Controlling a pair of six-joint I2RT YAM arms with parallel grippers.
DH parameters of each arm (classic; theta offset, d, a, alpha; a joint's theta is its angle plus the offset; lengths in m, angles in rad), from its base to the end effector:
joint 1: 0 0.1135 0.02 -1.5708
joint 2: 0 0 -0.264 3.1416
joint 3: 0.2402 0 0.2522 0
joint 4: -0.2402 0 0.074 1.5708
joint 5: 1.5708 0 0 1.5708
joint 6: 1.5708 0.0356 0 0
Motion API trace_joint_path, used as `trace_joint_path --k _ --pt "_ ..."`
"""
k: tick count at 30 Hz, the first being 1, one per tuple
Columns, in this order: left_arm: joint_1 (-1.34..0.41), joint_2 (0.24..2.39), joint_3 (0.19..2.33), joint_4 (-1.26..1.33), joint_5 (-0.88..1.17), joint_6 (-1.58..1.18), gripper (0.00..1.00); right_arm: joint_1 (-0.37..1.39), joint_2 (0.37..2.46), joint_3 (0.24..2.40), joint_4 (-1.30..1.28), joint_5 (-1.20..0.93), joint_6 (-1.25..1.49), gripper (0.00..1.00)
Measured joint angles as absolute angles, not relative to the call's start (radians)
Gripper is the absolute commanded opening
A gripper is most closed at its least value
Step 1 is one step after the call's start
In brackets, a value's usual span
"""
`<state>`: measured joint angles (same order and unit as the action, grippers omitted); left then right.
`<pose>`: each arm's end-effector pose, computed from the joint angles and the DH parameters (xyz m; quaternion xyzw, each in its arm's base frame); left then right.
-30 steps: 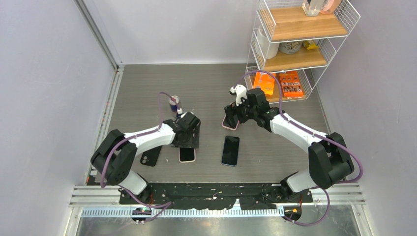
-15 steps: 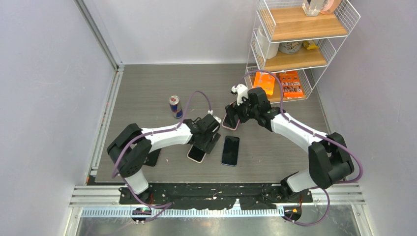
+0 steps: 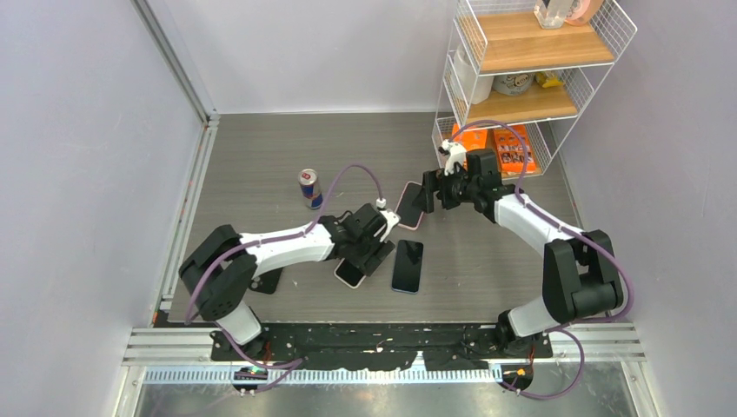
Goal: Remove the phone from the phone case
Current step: Pick up the phone at the center of the board.
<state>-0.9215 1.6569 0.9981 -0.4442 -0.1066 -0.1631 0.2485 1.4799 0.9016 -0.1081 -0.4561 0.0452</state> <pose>0.1980 -0.2546 0.1764 0.3481 0.9070 -0.0751 0.2250 0.3024 0.0929 0.2256 -0.1856 0.8661 0.2631 0.3825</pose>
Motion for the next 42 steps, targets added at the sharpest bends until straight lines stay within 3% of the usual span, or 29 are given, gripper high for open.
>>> trace_joint_path --k 11,25,31,42 --pt "-0.921 1.46 0.891 -0.34 -0.048 -0.089 0.0 0.274 1.509 0.891 -0.066 -0.668 0.062 1.0" --pt "-0.945 1.429 0.891 -0.312 -0.045 -0.036 0.0 0.453 1.615 0.917 -0.1 -0.825 0.024 1.0" --pt "-0.961 1.428 0.891 -0.304 -0.069 -0.019 0.0 0.485 1.665 0.939 -0.108 -0.87 0.02 0.89" --pt "-0.963 1.402 0.891 -0.293 -0.104 0.014 0.0 0.511 1.698 0.963 -0.14 -0.94 -0.006 0.45"
